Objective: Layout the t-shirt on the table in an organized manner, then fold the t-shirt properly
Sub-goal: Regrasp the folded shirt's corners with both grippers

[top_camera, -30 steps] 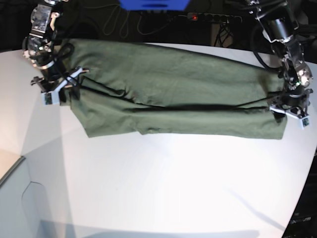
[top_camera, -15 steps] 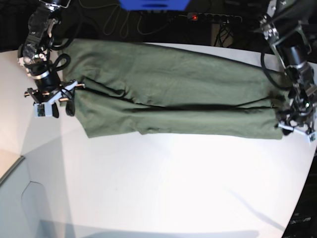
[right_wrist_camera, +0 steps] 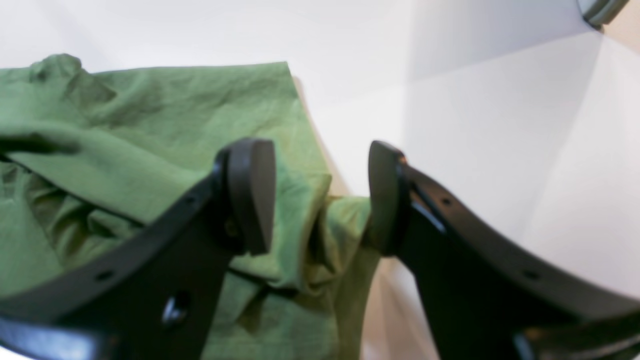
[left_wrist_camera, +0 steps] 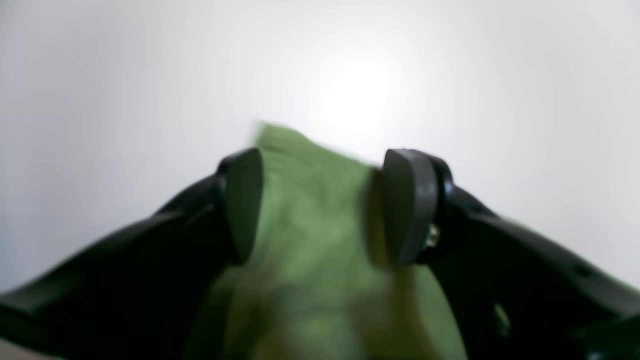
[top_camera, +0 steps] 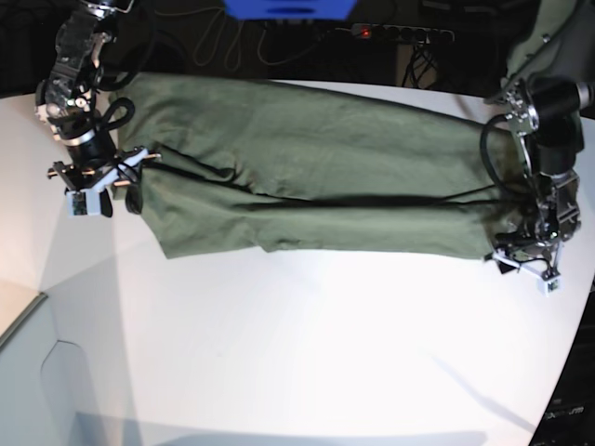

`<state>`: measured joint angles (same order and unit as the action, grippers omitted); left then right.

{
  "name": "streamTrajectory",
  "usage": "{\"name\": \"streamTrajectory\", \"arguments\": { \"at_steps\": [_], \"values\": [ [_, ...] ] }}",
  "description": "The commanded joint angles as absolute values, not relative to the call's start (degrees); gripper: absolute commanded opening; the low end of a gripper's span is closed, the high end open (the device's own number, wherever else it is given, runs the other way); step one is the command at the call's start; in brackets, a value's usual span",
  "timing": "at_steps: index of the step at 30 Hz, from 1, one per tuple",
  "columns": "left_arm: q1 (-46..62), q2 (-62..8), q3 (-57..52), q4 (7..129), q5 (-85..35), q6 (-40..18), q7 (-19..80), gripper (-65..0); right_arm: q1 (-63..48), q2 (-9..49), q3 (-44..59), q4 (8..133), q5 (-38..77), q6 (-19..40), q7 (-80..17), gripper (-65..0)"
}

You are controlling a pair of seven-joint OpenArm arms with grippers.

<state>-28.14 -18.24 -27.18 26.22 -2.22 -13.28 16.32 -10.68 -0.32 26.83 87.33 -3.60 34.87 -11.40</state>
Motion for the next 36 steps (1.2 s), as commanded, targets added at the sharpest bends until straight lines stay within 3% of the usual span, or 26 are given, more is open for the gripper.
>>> {"name": "streamTrajectory", "arguments": {
  "at_steps": [1,6,19,24,31,36],
  "values": [
    [-29.7,-19.5,-27.6,25.5,-2.3,-13.2,15.5,-28.0,-10.2,0.0,26.9,88.2,-2.6,35.1,-10.1,-35.0],
    [-29.7,-19.7,-28.4,22.5,-2.0,-13.2,11.4,-28.0,-10.2,0.3,26.9,88.2,-2.6,35.1,-10.1,-35.0],
    [-30.4,-19.7,-28.4,22.0,-2.4,-13.2,11.6,-28.4,-6.6,0.3,26.9,88.2,-2.6,35.1,-10.2,-34.9],
    [-30.3,-19.6,-28.4,21.9,-2.4,-13.2,11.6,-42.0,-2.5,0.0,26.9,86.5,-2.6,35.1,-10.2,-34.8],
    [-30.3,-19.5,-28.4,21.9,-2.4,-13.2,11.6,-65.0,4.8,1.1,26.9,73.9,-2.8,35.1,-10.2,-34.8],
    [-30.3,-19.4,-28.4,21.9,-2.4,-13.2,11.6,-65.0,9.5,3.4,26.8,62.9,-2.8,35.1,-10.2,-33.2]
  ]
}}
